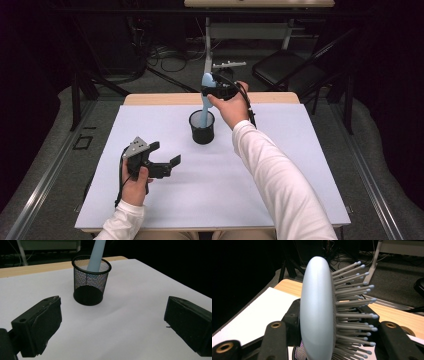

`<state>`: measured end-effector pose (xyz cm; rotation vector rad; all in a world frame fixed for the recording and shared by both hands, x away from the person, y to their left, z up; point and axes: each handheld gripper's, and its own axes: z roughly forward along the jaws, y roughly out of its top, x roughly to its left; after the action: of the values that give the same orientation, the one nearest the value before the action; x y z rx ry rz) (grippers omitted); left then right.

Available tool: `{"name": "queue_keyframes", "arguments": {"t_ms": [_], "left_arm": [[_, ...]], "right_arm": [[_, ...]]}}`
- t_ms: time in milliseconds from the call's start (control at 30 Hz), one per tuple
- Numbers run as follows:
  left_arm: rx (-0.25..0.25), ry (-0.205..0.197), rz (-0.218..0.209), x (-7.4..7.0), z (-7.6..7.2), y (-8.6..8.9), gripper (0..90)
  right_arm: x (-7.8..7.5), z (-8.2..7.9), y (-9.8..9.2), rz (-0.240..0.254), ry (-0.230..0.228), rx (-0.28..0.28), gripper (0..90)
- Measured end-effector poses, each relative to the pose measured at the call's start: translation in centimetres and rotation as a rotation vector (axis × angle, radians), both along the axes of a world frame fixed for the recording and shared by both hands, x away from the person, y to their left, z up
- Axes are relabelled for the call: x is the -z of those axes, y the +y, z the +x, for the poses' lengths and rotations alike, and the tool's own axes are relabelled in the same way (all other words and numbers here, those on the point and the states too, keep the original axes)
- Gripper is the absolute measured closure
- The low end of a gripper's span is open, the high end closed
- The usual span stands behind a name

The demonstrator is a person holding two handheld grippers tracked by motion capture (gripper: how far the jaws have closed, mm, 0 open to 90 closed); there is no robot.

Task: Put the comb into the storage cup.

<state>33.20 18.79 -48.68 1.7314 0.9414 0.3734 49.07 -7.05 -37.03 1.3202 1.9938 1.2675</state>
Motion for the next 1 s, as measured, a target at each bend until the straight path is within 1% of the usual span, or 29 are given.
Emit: {"name": "queue_keyframes", "arguments": {"t_ms": [100, 267, 1000], "left_arm": [[0.000, 0.003, -0.003, 0.0, 0.0, 0.0, 1.6], [-0.004, 0.002, -0.001, 0.0, 0.0, 0.1, 1.6], [-0.004, 0.005, -0.003, 0.2, 0.1, 0.1, 1.6]], "right_arm": [[0.4, 0.0, 0.2, -0.006, -0.002, -0.001, 47.7], [1.1, 0.0, 0.4, -0.039, -0.004, -0.007, 47.6], [3.7, 0.1, 1.3, -0.081, -0.008, -0.014, 47.7]]}}
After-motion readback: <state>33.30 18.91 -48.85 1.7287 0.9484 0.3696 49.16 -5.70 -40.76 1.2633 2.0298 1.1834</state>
